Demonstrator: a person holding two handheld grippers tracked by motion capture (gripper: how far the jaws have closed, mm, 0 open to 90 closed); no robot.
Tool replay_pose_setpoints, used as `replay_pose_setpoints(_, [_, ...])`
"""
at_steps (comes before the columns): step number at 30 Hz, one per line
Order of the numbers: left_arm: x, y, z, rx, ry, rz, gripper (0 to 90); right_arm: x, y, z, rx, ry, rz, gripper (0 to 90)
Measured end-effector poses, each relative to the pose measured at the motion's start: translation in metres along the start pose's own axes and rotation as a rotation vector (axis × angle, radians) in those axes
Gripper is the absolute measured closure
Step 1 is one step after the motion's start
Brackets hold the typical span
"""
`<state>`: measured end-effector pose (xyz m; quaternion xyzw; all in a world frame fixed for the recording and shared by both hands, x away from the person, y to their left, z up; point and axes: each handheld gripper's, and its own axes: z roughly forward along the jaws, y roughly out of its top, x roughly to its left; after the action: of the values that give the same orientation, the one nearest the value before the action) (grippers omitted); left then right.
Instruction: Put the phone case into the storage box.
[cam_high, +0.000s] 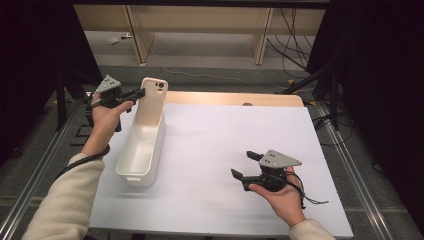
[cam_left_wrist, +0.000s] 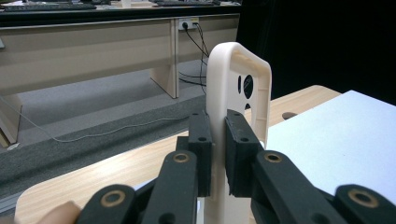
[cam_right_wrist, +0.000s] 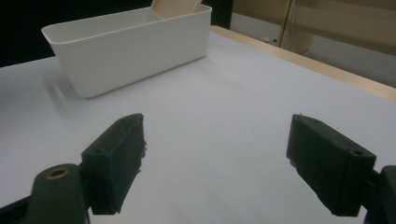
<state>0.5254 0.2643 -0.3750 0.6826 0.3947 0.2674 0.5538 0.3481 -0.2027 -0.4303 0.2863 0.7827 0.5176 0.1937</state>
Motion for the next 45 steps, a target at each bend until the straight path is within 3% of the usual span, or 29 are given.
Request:
replay_pose_setpoints(16, [0.003, -0.002, 0.005, -0.003, 0.012, -0.016, 82.1, -0.001, -0.001, 0.002, -0.025, -0.012, -0.002, 20.7])
replay_pose_setpoints(20, [0.004, -0.003, 0.005, -0.003, 0.015, -0.019, 82.1, -0.001, -0.001, 0.0, 0.002, 0.002, 0.007, 20.7])
replay_pose_setpoints(43, [0.01, -0.013, 0.01, 0.008, 0.052, -0.051, 82.0, 0.0, -0.001, 0.0, 0.011, 0.004, 0.021, 20.8])
replay_pose_setpoints(45, [0.011, -0.014, 0.012, 0.014, 0.055, -0.052, 82.0, -0.001, -0.001, 0.0, -0.002, -0.004, 0.006, 20.8])
